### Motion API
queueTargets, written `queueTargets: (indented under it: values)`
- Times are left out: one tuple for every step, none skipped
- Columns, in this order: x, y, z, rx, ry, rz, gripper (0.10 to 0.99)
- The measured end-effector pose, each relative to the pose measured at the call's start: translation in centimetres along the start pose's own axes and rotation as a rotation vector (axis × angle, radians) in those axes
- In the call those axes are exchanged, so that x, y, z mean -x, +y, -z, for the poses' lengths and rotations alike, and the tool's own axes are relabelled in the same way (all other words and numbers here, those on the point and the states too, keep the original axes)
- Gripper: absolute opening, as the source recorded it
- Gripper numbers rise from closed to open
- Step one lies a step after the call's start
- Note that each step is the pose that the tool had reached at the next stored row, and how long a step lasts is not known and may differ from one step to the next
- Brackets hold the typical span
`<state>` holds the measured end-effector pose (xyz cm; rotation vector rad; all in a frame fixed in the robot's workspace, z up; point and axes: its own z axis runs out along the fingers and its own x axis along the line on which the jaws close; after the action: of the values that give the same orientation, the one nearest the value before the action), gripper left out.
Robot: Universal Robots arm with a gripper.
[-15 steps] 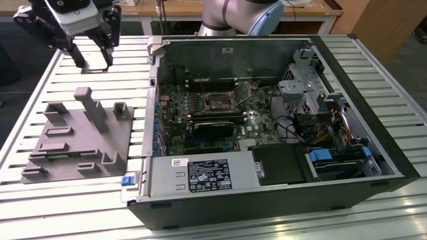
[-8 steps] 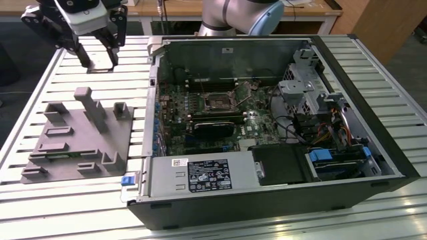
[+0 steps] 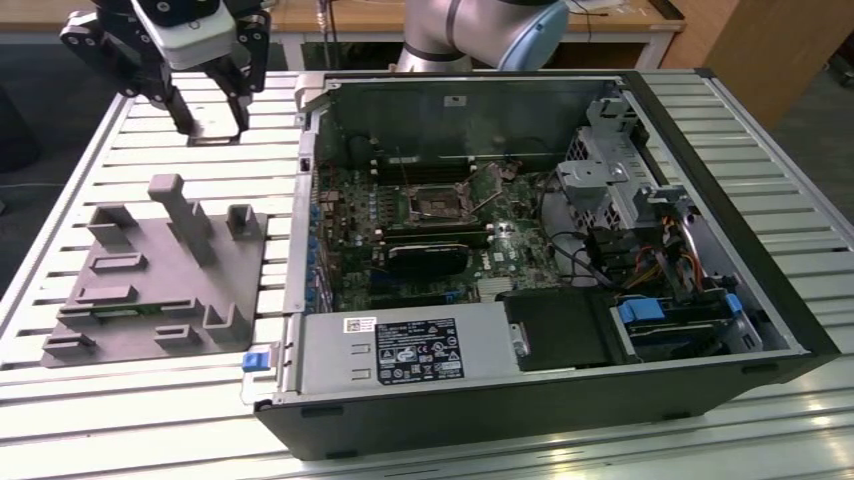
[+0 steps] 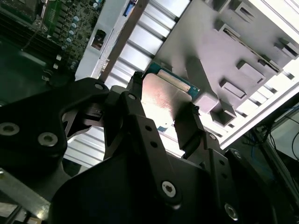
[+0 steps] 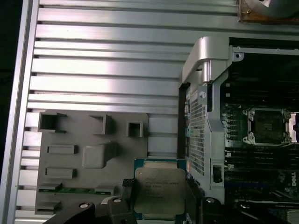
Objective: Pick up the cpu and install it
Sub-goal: 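Pick up the cpu and move it towards the insertion slot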
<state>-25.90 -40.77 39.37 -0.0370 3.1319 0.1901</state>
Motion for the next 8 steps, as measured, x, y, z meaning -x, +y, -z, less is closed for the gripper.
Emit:
queueTargets:
  values:
    - [0.14, 0.00, 0.00, 0.000, 0.0000, 0.000, 0.525]
    - [0.29, -0.01, 0.00, 0.001, 0.0000, 0.000, 0.525]
    - [0.43, -0.01, 0.00, 0.001, 0.0000, 0.000, 0.525]
    - [0.58, -0.01, 0.00, 0.001, 0.0000, 0.000, 0.525]
    - [0.73, -0.02, 0.00, 0.001, 0.0000, 0.000, 0.525]
    - [0.89, -0.02, 0.00, 0.002, 0.0000, 0.000, 0.525]
    - [1.05, -0.02, 0.00, 0.002, 0.0000, 0.000, 0.525]
    - [1.23, -0.03, 0.00, 0.002, 0.0000, 0.000, 0.525]
